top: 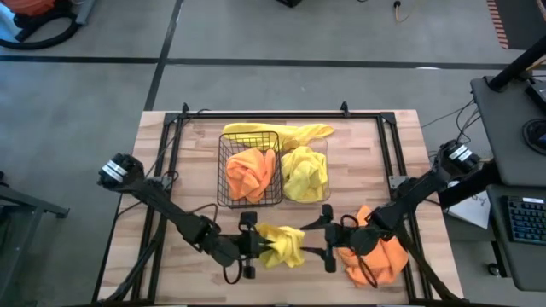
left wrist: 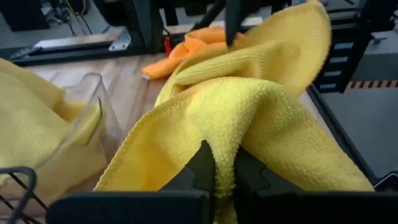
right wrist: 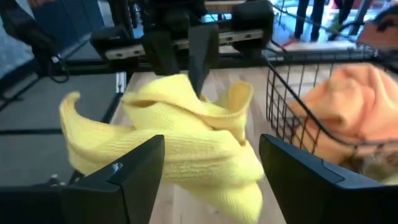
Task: Sort microfiber towel by color & place in baskets
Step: Put the yellow microfiber towel into the transparent bin
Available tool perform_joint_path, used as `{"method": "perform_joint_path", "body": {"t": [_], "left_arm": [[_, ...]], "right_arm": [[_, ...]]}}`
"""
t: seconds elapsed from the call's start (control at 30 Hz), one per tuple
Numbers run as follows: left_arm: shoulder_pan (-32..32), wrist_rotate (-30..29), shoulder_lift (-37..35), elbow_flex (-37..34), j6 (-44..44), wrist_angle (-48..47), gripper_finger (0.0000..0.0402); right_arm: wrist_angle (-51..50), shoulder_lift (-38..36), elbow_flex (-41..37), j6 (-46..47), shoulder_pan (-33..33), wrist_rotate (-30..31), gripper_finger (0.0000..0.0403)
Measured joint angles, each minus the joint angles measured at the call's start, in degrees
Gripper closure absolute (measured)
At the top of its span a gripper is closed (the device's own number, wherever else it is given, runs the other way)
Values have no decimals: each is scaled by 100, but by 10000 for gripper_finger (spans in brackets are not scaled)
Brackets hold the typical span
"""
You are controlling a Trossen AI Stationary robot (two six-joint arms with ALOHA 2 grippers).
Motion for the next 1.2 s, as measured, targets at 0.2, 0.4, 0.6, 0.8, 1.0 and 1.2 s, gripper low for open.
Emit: {"method": "perform_joint_path", "body": {"t": [0.2,0.4,0.6,0.8,1.0,1.2], "left_arm": [[96,0,-136,0,243,21,399],[351,-11,-361,71,477,-36,400],[385,-31,-708,76,561,-118,397],[386,-30,-820,83,501,-81,374],[516,-40,-1210,172,530,-425,291],[652,-379,-1883,254,612,-1449,208]], "right_arm": [[-95,474,590,-658,-321,-177,116],[-480,875,1221,-1366,-797,-866,137],[-1024,922,1636,-1634,-1032,-1086,265],[-1658,588,1788,-2009,-1052,-1110,375],[-3433,93,2153,-1601,-1452,-1300,376],[-4346,-518,2118,-1503,-2451,-1211,377]]}}
